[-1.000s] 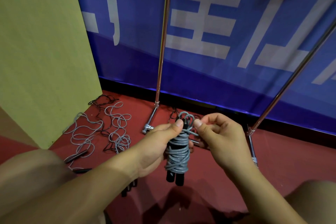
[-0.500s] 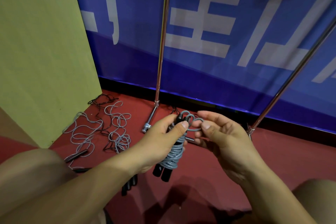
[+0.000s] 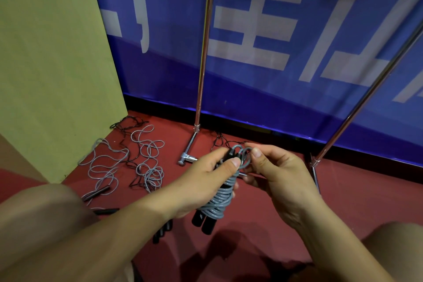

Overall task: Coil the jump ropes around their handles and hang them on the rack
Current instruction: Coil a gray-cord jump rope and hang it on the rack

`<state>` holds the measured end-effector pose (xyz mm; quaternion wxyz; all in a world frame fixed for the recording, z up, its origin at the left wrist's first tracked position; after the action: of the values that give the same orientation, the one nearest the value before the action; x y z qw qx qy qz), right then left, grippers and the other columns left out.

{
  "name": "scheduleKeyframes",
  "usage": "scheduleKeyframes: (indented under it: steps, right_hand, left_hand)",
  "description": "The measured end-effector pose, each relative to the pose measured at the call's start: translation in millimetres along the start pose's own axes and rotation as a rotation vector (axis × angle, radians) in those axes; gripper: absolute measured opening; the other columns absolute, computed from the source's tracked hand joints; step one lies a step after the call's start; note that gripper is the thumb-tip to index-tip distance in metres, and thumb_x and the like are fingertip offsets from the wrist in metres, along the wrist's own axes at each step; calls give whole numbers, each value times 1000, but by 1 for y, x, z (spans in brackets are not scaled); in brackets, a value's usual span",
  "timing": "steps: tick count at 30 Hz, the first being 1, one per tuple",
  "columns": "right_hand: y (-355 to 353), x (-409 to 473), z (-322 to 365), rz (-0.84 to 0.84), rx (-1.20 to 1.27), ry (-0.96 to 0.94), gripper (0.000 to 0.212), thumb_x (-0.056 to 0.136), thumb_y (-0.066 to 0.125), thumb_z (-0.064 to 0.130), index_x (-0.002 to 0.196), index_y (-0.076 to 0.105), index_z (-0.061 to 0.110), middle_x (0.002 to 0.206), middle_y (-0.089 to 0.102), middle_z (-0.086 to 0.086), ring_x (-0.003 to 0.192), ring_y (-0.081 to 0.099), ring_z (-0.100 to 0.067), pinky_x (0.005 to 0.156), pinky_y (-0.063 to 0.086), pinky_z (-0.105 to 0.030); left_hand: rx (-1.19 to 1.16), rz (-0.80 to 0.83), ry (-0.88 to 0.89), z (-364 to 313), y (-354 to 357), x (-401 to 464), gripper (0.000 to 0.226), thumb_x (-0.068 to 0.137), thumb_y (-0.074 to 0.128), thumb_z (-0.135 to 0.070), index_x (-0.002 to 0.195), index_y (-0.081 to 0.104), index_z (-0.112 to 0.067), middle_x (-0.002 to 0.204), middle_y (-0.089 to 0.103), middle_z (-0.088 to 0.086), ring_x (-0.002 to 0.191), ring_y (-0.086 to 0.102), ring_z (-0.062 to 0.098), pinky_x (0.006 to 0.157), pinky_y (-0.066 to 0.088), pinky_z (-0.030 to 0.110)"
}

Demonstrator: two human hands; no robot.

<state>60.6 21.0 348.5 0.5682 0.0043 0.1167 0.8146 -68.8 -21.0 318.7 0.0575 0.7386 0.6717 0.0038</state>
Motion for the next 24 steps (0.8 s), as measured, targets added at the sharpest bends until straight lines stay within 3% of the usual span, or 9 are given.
scheduleKeyframes:
  steps: [10,15,19,24]
  right_hand:
    - [-2,-1,-4,25,-8,67,20,86,63,20,100,74,10,86,73,-8,73,66,-14,64,56,-27]
    - [0,-1,-11,71,91,168,23,87,60,17,105,71,9,77,66,-9,63,63,-11,64,57,-28]
    - [5,-3,-13,141,150,216,22,90,58,19,94,78,12,76,63,-8,61,61,-11,66,57,-27]
    - [6,-2,-12,205,200,232,29,82,64,23,104,75,8,88,64,-12,71,61,-14,66,56,-28]
  left_hand:
    - [20,51,30,-1,4,-2,28,97,51,-36,117,60,-19,81,64,3,73,63,15,70,54,31]
    - [19,65,25,-5,2,-1,31,97,53,-42,119,62,-22,88,68,2,79,65,21,78,56,42]
    - [21,67,22,-11,0,-3,29,98,53,-43,113,62,-20,81,66,8,74,65,22,72,55,39]
    - [8,51,15,-11,-1,-4,19,96,51,-39,105,66,-29,78,66,8,72,66,23,69,54,37]
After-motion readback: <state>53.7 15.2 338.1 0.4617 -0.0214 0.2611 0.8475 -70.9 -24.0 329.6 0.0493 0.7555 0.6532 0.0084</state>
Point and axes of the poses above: each hand's wrist, its own x-axis towards the middle knuckle, its own y-axis out of the palm, z = x × y, the point moved 6 cm from there along x, towards the middle knuckle
